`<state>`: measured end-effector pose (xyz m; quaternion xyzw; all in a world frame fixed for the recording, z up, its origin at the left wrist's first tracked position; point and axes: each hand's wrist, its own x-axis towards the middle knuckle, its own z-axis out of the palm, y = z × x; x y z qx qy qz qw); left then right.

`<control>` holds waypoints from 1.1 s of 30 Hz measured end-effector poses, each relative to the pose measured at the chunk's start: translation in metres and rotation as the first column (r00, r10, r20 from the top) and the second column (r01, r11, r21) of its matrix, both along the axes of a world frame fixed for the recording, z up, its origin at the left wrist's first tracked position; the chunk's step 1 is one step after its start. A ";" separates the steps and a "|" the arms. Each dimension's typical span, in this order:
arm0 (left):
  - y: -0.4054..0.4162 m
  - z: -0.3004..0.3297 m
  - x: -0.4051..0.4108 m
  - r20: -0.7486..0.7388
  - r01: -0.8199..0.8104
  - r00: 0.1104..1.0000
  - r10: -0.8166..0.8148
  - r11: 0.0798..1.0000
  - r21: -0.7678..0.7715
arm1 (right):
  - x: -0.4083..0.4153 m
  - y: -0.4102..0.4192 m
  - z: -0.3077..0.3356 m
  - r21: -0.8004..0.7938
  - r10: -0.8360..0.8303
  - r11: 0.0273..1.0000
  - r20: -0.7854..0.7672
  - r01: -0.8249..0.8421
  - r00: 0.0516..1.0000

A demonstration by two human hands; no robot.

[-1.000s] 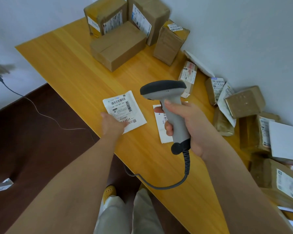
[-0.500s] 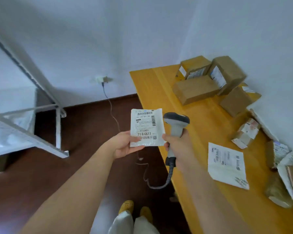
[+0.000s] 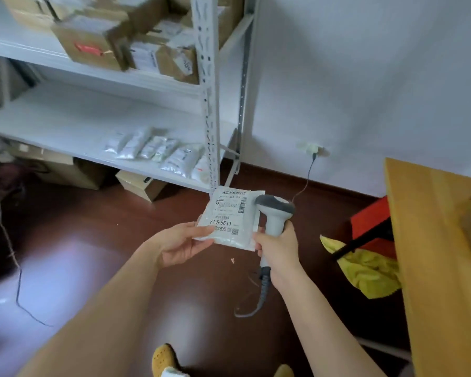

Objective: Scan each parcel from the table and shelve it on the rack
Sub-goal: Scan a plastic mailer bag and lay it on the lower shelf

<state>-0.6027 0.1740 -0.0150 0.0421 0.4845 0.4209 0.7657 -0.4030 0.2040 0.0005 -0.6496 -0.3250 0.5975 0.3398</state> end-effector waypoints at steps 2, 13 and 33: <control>-0.014 -0.011 -0.047 0.051 -0.058 0.997 0.058 0.998 -0.011 | -0.053 -0.007 -0.007 -0.004 -0.019 1.000 -0.001 0.019 1.000; -0.061 -0.031 -0.313 -0.185 -0.534 0.835 0.518 0.845 -0.043 | -0.290 -0.027 -0.012 -0.096 0.083 0.991 -0.056 -0.088 0.995; 0.108 -0.107 -0.659 -0.313 -0.726 0.686 0.657 0.646 -0.235 | -0.640 0.156 -0.039 -0.169 0.258 0.951 -0.019 -0.258 0.966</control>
